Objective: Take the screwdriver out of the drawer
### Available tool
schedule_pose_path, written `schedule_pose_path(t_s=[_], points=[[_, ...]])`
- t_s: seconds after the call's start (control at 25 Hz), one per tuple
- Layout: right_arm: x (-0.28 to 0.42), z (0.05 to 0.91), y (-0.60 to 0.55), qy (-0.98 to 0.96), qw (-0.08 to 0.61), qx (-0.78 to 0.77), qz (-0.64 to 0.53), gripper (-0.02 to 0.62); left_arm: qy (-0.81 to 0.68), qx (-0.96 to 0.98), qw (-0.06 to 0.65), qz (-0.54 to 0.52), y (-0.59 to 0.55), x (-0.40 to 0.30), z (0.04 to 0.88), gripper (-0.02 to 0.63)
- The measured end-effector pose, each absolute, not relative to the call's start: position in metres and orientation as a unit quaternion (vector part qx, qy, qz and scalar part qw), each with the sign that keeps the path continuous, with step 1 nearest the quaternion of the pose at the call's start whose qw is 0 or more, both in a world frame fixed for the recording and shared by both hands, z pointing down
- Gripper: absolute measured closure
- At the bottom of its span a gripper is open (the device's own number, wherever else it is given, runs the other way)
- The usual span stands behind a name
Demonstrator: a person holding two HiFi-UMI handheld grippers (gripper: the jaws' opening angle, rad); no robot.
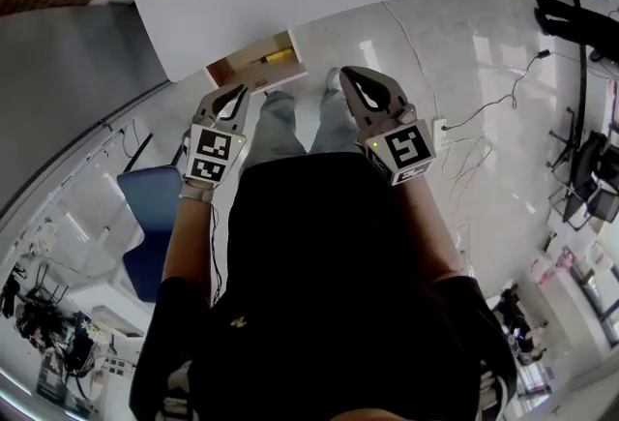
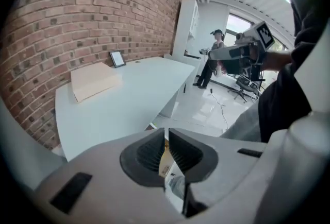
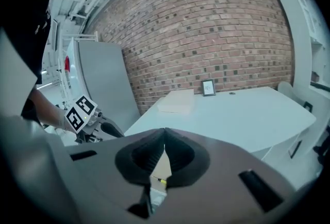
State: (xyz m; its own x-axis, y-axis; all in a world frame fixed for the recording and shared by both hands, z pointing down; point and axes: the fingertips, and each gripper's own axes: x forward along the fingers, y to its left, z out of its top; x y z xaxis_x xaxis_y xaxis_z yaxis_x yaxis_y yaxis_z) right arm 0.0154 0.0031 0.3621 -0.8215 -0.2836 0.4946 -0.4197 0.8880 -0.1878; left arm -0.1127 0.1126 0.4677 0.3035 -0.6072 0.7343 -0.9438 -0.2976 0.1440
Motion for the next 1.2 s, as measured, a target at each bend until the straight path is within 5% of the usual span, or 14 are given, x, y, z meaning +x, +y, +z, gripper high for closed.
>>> schedule_pose_path(t_s=[1.2], points=[[0.061,0.49,0.019,-0.881,0.293,0.283,0.242,0.584,-0.328,0.701,0.358,0.523,0.123,-0.137,0.779,0.549]])
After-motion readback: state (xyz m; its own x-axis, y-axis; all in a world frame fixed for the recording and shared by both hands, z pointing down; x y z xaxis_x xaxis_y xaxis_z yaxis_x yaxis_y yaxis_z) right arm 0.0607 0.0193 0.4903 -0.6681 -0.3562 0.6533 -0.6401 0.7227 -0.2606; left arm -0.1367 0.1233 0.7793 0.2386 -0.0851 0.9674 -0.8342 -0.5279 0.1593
